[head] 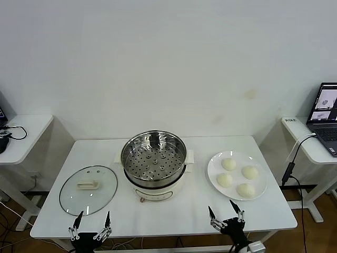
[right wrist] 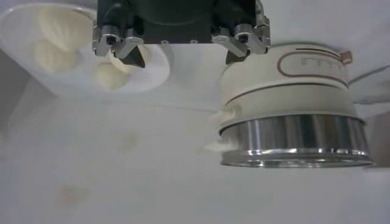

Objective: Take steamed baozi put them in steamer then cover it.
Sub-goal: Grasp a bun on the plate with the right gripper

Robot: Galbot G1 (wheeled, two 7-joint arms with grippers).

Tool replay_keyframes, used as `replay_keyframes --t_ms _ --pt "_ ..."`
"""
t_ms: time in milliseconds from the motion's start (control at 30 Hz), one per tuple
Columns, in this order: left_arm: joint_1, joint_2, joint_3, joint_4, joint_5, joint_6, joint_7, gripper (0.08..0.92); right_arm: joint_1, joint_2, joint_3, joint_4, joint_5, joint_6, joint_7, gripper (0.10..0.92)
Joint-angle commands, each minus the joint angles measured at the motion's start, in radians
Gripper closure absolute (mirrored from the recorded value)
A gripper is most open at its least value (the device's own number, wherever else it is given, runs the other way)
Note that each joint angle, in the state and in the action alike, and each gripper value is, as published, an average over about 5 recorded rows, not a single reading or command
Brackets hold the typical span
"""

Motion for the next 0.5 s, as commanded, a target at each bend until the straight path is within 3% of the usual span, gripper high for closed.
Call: replay_keyframes --t_ms 33,300,500 --pt "-0.013 0.014 -0.007 -0.05 0.009 0.107 -0.021 0.177 0.024 -0.025 0.012 0.011 -0.09 -0.007 0.01 0.203" --pt "-0.068 0.027 -0.038 -0.052 0.068 0.142 -0.016 0.177 0.174 -0.178 0.067 -0.035 -0.268 -0.066 0.02 0.203" --pt "-0.094 0.018 -0.041 -0.055 0.134 0.157 0.002 0.177 0.355 -0.334 0.055 -0.16 -0.365 -0.128 -0.058 0.203"
